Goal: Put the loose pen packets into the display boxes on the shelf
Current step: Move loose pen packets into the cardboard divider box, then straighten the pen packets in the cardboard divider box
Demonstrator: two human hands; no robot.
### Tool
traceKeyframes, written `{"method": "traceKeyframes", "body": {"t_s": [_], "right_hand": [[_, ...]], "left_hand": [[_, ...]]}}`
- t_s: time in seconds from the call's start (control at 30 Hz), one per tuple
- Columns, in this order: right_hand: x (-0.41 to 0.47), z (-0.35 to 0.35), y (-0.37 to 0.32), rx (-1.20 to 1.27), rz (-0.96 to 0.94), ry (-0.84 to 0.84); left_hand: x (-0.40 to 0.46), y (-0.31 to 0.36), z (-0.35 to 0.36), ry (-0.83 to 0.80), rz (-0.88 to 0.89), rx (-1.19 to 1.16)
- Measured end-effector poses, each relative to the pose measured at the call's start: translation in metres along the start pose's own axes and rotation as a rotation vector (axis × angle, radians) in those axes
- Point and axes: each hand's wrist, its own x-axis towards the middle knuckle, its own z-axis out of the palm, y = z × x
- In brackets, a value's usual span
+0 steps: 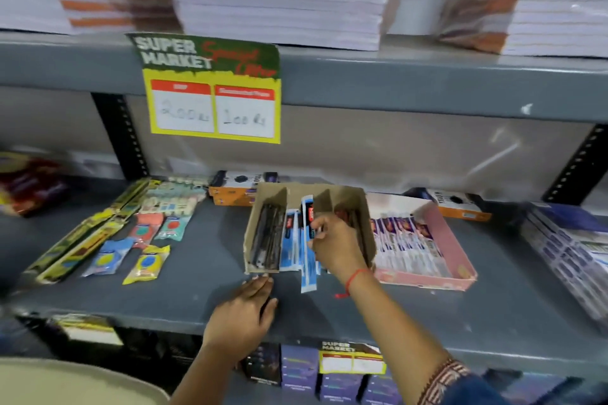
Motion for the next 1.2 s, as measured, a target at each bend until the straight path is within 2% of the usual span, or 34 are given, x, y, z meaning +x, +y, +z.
{"method": "traceKeyframes", "body": {"t_s": [0.3, 0.5, 0.77, 0.9, 1.03, 1.2], "right_hand": [[0.048, 0.046, -0.007, -0.460, 0.011, -0.039], [0.059, 0.058, 0.002, -0.531, 0.057, -0.028], [0.030, 0.050, 0.000, -0.629, -0.030, 0.041], [-0.005, 0.043, 0.006, -0.801, 0.025, -0.041], [-0.019, 0.041, 0.014, -0.853, 0.088, -0.122], [-0.017, 0.042, 0.019, -0.889, 0.083, -0.101]], "left_hand": [[0.000, -0.005, 0.008, 0.199, 0.111, -0.030], [0.001, -0.006, 0.013, 0.201, 0.139, -0.073], [0.002, -0.008, 0.019, 0.217, 0.162, -0.061], [0.002, -0.007, 0.017, 0.225, 0.164, -0.064], [0.001, -0.005, 0.015, 0.214, 0.152, -0.053], [0.000, -0.005, 0.014, 0.213, 0.141, -0.031]]}}
